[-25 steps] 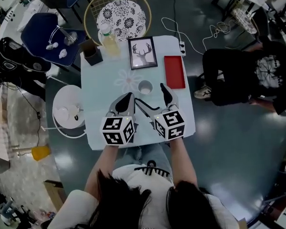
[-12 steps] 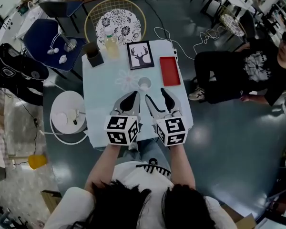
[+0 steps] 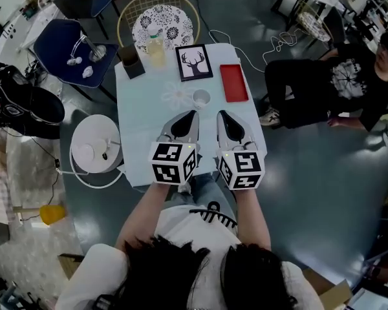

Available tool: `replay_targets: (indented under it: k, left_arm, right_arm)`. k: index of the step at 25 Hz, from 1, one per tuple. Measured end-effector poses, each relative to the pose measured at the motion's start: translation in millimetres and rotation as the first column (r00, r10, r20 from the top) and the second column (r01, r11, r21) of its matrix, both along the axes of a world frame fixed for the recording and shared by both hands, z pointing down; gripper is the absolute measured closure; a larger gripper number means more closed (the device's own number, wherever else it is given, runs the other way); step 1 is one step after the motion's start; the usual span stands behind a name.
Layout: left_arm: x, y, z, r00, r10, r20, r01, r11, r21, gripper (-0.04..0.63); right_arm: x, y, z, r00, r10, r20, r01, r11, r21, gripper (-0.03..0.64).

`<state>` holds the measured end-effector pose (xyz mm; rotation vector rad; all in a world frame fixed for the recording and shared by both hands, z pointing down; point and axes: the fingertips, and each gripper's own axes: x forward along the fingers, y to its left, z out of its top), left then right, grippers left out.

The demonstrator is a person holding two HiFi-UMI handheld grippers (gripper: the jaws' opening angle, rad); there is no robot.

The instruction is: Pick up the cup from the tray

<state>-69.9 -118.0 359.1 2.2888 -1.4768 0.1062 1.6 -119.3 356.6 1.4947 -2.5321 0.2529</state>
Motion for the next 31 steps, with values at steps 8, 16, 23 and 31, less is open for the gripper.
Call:
replay_targets:
  k: [8, 16, 23, 31]
  left_arm:
    - [3, 11, -3, 1.0, 0.023, 0.015, -0.023, 1.0, 0.016, 0.595]
    - [5, 15, -7, 0.999, 0.032, 0.021, -0.033, 0.999, 0.029, 0.595]
    - [3, 18, -4, 0.999, 0.036, 0.025, -0.037, 0.999, 0.03, 0.595]
    - [2, 21, -8, 0.999, 0.036, 0.031, -0.038, 0.998, 0.057, 0.595]
  right_arm:
    - [-15, 14, 2, 1.0, -0.007, -0.02, 0.007, 1.0, 0.002, 0.597]
    - [-15, 17, 2, 0.999, 0.011, -0.04, -0.011, 1.0, 0.0, 0.597]
    - [-15, 21, 3, 0.999, 0.016, -0.051, -0.016, 1.0, -0.003, 0.597]
    - [-17, 26, 6, 0.996, 0.02, -0.086, -0.021, 1.0, -0.009, 0.597]
